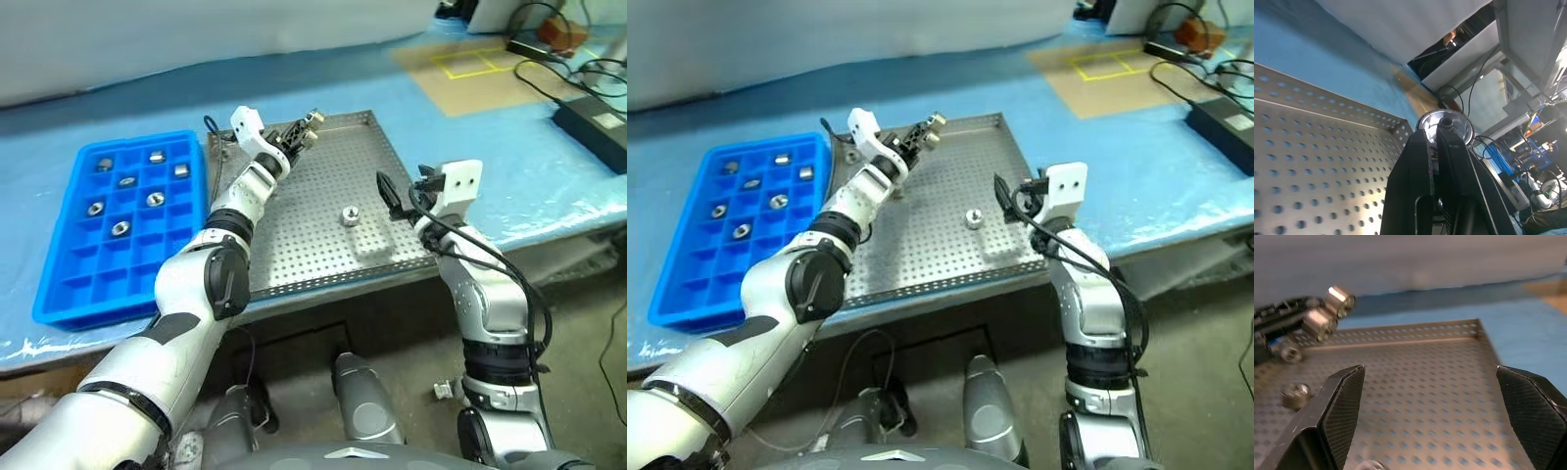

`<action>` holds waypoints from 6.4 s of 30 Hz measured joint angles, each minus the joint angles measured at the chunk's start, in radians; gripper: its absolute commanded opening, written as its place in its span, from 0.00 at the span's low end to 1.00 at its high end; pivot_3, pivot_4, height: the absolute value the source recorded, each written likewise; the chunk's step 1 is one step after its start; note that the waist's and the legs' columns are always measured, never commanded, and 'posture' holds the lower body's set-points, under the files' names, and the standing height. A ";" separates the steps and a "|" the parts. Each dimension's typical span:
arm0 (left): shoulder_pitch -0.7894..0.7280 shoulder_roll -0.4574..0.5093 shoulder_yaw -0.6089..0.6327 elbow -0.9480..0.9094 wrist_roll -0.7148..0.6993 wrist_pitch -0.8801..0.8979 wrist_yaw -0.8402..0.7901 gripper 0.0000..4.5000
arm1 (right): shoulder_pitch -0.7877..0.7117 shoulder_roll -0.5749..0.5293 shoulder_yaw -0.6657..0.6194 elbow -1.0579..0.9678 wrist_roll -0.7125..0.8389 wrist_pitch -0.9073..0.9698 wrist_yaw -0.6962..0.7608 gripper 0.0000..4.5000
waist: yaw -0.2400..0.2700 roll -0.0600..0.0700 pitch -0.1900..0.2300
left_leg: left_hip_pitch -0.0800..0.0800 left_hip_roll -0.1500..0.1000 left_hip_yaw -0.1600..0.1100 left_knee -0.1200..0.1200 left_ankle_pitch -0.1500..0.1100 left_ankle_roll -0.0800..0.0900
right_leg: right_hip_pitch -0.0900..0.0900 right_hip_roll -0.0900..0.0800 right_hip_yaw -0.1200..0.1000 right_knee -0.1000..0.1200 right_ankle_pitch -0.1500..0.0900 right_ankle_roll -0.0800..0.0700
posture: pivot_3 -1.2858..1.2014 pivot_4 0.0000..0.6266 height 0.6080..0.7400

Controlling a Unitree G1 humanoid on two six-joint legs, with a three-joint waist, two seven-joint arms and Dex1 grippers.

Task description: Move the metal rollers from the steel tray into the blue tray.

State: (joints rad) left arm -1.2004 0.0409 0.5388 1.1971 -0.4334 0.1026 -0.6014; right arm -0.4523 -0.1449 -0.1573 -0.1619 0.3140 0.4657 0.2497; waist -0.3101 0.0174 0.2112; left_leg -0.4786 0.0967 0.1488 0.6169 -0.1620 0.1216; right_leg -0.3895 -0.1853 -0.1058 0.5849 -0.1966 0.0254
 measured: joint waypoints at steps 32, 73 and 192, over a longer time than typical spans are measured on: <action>0.317 -0.006 -0.216 -0.636 -0.202 0.474 -0.170 0.00 | -0.277 0.218 -0.280 0.287 0.783 0.347 -0.147 0.78 | 0.404 0.000 -0.001 | 0.006 0.042 0.005 -0.050 0.046 -0.069 | -0.032 0.041 -0.001 0.023 -0.013 -0.030 | 0.51 0.24 1.00; 0.143 0.071 -0.125 -0.317 -0.177 0.120 0.037 0.00 | -0.253 0.176 -0.243 0.282 0.923 0.007 -0.186 0.38 | 0.408 0.004 -0.003 | 0.007 0.050 0.010 -0.051 0.052 -0.067 | -0.035 0.045 -0.002 0.025 -0.008 -0.041 | 0.52 0.24 1.00; 0.231 0.181 -0.399 -0.446 0.139 -0.007 0.054 0.57 | -0.190 -0.029 -0.074 0.240 -0.027 0.053 0.024 0.86 | 0.445 -0.001 -0.007 | 0.019 0.053 0.011 -0.076 0.077 -0.108 | -0.045 0.078 0.049 0.022 0.015 -0.036 | 0.40 0.24 1.00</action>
State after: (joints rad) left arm -0.9697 0.2214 0.1395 0.7513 -0.2940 0.0958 -0.5477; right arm -0.6423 -0.1739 -0.2317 0.0778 0.2872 0.5188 0.2740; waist 0.1350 0.0167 0.2037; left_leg -0.4595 0.1498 0.1594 0.5412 -0.0853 0.0140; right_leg -0.4347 -0.1076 -0.0566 0.6065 -0.1813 -0.0102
